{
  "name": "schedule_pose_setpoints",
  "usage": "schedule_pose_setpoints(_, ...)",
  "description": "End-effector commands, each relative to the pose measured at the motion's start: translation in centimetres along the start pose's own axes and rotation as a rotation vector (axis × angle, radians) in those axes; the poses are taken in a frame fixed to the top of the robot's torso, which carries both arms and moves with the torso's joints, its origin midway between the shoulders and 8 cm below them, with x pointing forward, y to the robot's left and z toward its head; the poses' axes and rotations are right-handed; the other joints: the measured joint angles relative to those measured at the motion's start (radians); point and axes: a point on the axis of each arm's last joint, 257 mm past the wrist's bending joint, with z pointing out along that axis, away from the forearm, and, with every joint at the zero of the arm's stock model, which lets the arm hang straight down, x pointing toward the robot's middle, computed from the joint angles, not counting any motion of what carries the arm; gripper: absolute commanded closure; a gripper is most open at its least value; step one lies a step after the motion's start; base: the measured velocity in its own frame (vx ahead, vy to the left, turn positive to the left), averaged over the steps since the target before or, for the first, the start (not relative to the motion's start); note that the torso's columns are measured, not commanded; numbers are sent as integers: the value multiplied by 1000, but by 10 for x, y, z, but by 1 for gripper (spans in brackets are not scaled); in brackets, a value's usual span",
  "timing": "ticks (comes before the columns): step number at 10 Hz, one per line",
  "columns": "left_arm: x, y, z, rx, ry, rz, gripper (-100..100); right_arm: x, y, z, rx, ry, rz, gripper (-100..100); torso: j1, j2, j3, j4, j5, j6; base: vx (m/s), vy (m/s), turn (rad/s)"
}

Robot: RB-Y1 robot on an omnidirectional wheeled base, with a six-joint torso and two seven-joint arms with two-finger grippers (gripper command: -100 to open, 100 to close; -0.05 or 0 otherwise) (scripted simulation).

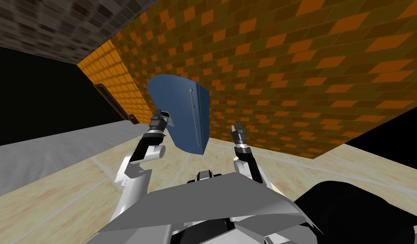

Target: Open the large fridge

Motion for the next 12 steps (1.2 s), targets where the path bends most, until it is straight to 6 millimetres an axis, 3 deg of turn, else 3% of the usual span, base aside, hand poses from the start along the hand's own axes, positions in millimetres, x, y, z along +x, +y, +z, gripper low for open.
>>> schedule_pose_setpoints(1, -4, -3, 15, -13, -7, -11, -100, 0, 0, 0, 0, 0, 0, 0, 1, 0, 0, 0, 0, 0, 13, -9, -5)
schedule_pose_setpoints(12, -22, -31, 77, -67, -59, -93, -100, 0, 0, 0, 0, 0, 0, 0, 1, 0, 0, 0, 0, 0, 22, -20, 33)
